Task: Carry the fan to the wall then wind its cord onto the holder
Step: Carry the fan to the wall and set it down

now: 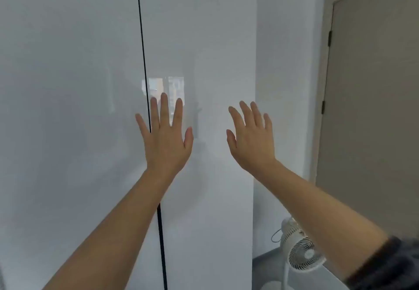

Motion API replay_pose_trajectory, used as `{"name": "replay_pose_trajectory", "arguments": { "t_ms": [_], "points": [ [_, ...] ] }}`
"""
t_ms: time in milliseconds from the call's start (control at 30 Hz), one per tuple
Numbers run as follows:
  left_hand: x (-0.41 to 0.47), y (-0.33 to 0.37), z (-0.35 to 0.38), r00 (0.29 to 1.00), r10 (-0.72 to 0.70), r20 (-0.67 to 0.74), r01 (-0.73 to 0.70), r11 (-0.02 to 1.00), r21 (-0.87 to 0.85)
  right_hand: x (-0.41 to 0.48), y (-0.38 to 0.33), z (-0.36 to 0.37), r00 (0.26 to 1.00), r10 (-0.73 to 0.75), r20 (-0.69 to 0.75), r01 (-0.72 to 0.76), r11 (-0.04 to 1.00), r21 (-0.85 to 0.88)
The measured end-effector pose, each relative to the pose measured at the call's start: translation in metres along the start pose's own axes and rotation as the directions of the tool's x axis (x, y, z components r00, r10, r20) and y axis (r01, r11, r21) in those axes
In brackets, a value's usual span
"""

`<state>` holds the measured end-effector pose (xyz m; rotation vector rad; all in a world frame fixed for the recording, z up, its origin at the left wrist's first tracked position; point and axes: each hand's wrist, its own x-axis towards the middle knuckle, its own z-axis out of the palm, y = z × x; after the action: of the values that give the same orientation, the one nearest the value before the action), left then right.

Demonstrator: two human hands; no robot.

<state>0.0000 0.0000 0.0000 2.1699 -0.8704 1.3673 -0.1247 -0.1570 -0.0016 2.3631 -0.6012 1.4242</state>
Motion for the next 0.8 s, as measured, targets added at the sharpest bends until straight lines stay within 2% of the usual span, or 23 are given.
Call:
{"name": "replay_pose_trajectory", "arguments": {
  "t_ms": [133, 267, 433, 800],
  "points": [
    [-0.011, 0.042, 0.027, 0.997, 0.060, 0.056, -0.059, 0.998, -0.024, -0.019, 0.048, 0.018, 0.998, 0.037, 0.047, -0.037, 0.999, -0.012],
    [-0.033, 0.099, 0.062, 0.986, 0.061, 0.158, -0.048, 0.995, -0.084, -0.046, 0.104, 0.042, 0.990, 0.040, 0.138, -0.043, 0.999, 0.018],
    [-0.059, 0.165, 0.103, 0.975, 0.055, 0.215, -0.017, 0.985, -0.173, -0.082, 0.173, 0.066, 0.973, 0.020, 0.231, -0.049, 0.992, 0.119],
    [-0.097, 0.271, 0.235, 0.945, 0.175, 0.275, -0.062, 0.924, -0.376, -0.142, 0.307, 0.162, 0.908, 0.080, 0.411, -0.095, 0.995, 0.016]
  ]
}}
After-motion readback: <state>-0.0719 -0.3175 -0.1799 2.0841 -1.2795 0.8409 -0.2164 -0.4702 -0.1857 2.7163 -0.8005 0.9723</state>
